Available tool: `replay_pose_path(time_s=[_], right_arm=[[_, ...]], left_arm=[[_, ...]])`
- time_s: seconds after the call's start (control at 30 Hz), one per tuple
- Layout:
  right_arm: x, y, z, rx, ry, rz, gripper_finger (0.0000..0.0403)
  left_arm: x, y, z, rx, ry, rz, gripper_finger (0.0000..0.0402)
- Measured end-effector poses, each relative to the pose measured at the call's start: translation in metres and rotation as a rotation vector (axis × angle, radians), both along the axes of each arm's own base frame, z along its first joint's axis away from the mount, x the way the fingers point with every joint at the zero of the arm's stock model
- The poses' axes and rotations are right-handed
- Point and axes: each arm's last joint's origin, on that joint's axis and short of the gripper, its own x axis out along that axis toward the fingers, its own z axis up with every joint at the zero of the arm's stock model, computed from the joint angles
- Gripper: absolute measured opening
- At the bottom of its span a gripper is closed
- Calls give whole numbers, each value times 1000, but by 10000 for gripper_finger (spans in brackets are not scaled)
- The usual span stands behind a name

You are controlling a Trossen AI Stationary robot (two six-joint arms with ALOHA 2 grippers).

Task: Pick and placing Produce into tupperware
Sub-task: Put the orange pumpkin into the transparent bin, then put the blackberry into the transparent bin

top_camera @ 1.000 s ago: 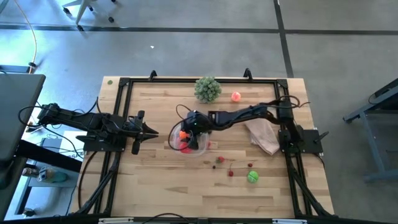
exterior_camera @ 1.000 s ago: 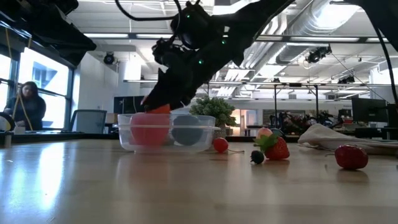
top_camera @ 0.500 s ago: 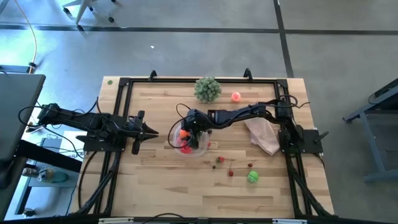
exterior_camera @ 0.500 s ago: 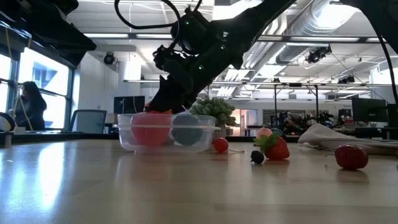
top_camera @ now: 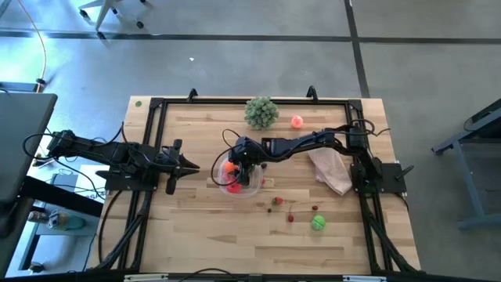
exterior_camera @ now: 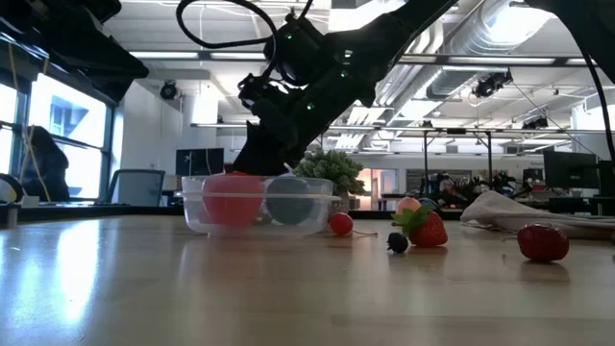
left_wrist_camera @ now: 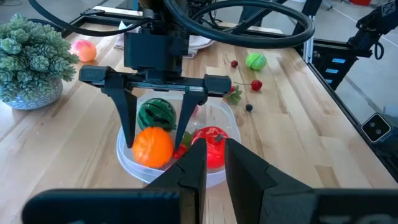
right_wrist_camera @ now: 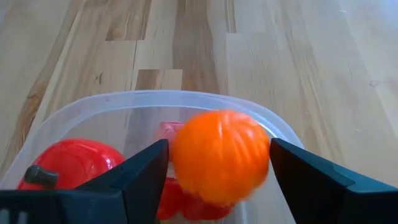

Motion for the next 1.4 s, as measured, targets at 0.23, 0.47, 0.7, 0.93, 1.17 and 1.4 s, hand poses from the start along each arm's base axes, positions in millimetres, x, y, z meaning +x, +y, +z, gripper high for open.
replay_pose_path(time_s=[0.23,0.47,0.7,0.93,1.17,1.4], right_arm=[[0,0,1,0,-5,6,275],[-6,1,23,6,-26,14,275],[-34,4,65,14,71,4,275],[-73,11,91,-72,271,-155,275],[-94,28,86,-138,388,-241,275],[-138,27,46,-81,408,-411,275]], left_arm=[[0,0,0,0,0,0,46],[0,0,0,0,-1,0,46],[0,0,0,0,0,0,46],[0,0,0,0,0,0,46],[0,0,0,0,-1,0,46],[0,0,0,0,0,0,46]])
